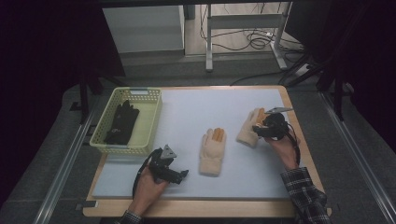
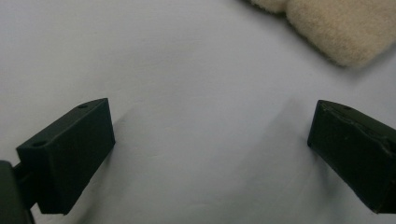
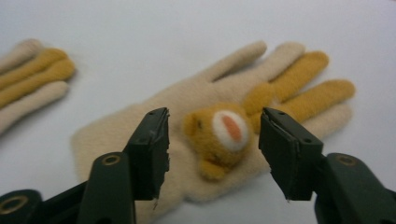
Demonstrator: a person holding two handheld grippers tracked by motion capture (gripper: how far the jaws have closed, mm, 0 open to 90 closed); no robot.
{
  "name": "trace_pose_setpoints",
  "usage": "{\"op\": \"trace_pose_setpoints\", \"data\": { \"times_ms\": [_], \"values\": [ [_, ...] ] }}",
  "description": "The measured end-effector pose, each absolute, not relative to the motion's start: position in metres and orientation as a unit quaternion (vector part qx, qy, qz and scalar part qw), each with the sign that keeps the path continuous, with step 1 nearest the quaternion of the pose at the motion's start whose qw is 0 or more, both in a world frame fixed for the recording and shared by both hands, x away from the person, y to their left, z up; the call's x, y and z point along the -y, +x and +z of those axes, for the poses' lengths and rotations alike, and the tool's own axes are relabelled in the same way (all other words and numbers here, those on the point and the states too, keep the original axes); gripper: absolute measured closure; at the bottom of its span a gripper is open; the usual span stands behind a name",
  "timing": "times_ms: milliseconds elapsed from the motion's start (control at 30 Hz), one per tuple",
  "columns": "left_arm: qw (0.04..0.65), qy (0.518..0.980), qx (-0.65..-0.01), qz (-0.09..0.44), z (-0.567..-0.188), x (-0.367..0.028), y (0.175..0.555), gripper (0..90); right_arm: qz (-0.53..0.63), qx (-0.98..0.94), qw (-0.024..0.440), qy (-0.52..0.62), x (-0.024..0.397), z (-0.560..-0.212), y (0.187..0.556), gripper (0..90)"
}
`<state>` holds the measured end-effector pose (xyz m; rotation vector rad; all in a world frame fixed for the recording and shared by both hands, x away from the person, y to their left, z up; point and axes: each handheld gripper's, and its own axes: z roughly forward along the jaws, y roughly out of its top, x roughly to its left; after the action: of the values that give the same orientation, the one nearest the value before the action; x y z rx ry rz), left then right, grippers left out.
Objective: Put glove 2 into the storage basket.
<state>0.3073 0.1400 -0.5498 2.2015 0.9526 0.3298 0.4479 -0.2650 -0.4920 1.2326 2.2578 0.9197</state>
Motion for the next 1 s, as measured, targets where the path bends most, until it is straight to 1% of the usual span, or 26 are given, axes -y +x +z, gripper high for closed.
{"op": "trace_pose_setpoints", "data": {
  "times_ms": [167, 300, 333, 400, 500, 633, 1000],
  "values": [
    [0.352, 0.851, -0.368, 0.127, -0.55, -0.14, 0.307, 0.7, 0.323, -0.809, 0.202, 0.447, 0.266, -0.506, 0.458, 36.5],
    [0.353, 0.851, -0.368, 0.127, -0.55, -0.14, 0.307, 0.7, 0.319, -0.813, 0.195, 0.447, 0.265, -0.516, 0.464, 36.7],
    [0.353, 0.851, -0.368, 0.127, -0.55, -0.14, 0.307, 0.7, 0.324, -0.81, 0.195, 0.449, 0.265, -0.517, 0.465, 39.7],
    [0.354, 0.85, -0.37, 0.127, -0.55, -0.14, 0.307, 0.7, 0.332, -0.805, 0.194, 0.452, 0.264, -0.518, 0.464, 51.4],
    [0.354, 0.85, -0.369, 0.127, -0.55, -0.14, 0.307, 0.7, 0.326, -0.805, 0.202, 0.452, 0.261, -0.517, 0.461, 57.8],
    [0.353, 0.85, -0.369, 0.127, -0.55, -0.14, 0.307, 0.7, 0.321, -0.809, 0.214, 0.444, 0.259, -0.514, 0.457, 59.0],
    [0.352, 0.851, -0.368, 0.128, -0.55, -0.14, 0.307, 0.7, 0.36, -0.805, 0.2, 0.427, 0.258, -0.488, 0.436, 58.6]
  ]
}}
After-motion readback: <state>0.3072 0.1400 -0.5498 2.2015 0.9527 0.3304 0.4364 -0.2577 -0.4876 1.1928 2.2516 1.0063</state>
